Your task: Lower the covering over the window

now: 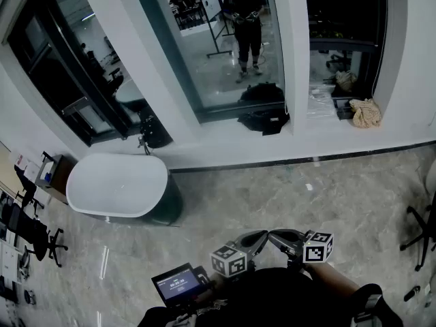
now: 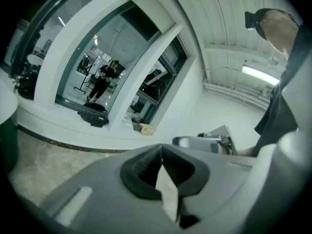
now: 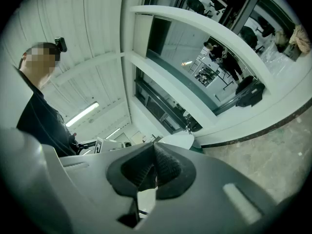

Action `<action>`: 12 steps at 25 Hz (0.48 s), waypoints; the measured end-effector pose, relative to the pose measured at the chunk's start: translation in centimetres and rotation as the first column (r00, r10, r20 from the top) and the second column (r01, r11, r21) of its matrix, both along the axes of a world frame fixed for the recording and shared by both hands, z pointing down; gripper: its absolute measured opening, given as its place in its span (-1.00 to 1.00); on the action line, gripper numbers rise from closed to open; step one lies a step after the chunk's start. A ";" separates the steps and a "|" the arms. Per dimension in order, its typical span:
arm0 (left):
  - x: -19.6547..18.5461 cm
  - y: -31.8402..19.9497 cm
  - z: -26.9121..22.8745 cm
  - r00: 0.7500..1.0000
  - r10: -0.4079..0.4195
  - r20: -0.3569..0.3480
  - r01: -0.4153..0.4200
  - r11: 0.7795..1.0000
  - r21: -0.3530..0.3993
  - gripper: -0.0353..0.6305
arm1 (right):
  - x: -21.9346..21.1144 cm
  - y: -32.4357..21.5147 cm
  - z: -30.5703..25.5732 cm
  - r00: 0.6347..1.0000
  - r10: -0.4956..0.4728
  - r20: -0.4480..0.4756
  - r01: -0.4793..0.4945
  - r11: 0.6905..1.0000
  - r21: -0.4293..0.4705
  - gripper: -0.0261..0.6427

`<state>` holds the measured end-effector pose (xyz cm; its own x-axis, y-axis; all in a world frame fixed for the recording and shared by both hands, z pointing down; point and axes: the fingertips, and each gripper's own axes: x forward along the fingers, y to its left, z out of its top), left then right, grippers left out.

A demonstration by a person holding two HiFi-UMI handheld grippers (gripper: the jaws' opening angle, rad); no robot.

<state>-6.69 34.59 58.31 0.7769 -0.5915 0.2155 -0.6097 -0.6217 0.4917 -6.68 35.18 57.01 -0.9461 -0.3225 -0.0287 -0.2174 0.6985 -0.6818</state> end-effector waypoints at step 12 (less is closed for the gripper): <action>-1.3 0.3 -0.3 1.000 -0.010 -0.010 0.011 1.000 0.007 -0.88 | -1.3 0.3 -0.2 1.000 -0.014 0.002 0.014 1.000 0.015 -0.90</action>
